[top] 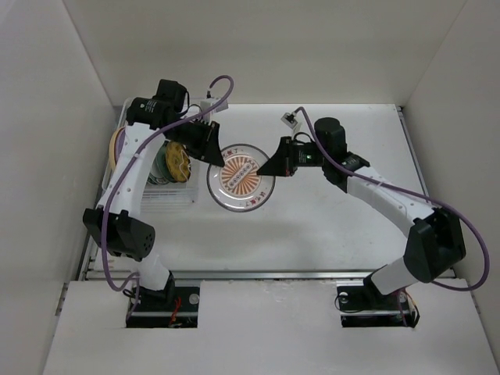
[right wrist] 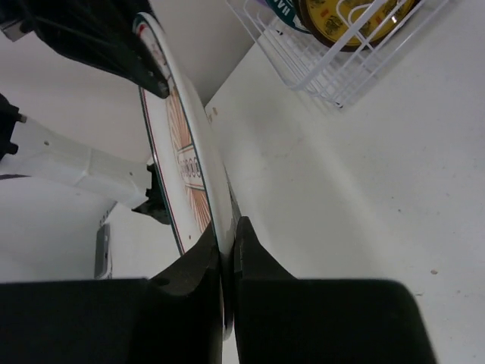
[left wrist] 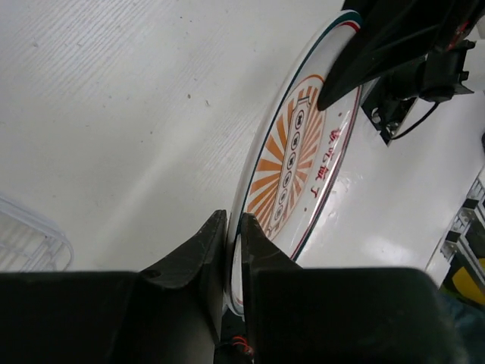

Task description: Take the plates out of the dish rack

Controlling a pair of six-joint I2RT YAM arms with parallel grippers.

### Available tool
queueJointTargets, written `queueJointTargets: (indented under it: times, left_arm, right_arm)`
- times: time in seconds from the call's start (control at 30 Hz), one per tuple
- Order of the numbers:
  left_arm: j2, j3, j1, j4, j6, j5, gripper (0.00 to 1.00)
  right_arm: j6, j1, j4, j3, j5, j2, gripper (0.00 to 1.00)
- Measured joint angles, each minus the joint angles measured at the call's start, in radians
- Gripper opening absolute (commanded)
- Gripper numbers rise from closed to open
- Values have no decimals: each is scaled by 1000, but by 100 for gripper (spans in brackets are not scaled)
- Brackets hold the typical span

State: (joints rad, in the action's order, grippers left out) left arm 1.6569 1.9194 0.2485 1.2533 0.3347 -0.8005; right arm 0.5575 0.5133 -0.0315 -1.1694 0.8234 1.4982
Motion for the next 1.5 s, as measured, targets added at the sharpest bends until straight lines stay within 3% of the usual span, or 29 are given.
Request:
queueJointTargets:
  times: [0.03, 0.07, 0.2, 0.23, 0.33, 0.6, 0.73, 0.77, 0.93, 1.0, 1.03, 1.1, 1.17, 1.3, 1.5]
  left_arm:
    - [8, -1, -3, 0, -8, -2, 20]
    - [14, -1, -4, -1, -16, 2, 44]
    - [31, -1, 10, -43, -79, 111, 75]
    - [32, -1, 14, -56, -96, 152, 88]
    - [27, -8, 16, -117, -149, 325, 100]
    - [-16, -151, 14, -268, -217, 875, 98]
    - [15, -188, 4, -301, -222, 1032, 84]
    - [30, -193, -2, -308, -224, 1054, 76]
    - [113, -209, -43, -353, -228, 1131, 58]
    - [137, -223, -59, -375, -227, 1157, 58]
    - [147, -227, -67, -381, -227, 1171, 58]
    - [168, -231, -81, -393, -227, 1191, 58]
    - [187, -231, -90, -402, -227, 1201, 58]
    - [211, -231, -107, -409, -220, 1184, 44]
    - [232, -194, -115, -386, -207, 1193, 28]
  right_arm:
    - [-3, -1, -3, 0, 7, 2, 0]
    - [-5, -1, -2, 0, 6, 3, 0]
    - [14, 3, 18, 1, -58, 6, 0]
    - [19, 3, 34, 1, -87, 8, 0]
    - [41, -16, 100, -1, -167, 27, 0]
    - [144, -161, 239, 62, -467, 72, 0]
    - [154, -180, 262, 74, -554, 166, 0]
    - [155, -180, 264, 74, -563, 196, 0]
    - [185, -190, 206, 99, -525, 251, 0]
    - [188, -193, 186, 110, -522, 252, 11]
    - [191, -195, 175, 118, -518, 252, 33]
    - [189, -199, 173, 128, -527, 257, 57]
    - [181, -207, 185, 141, -539, 278, 68]
    - [178, -222, 183, 147, -537, 294, 76]
    - [154, -220, 218, 155, -563, 265, 78]
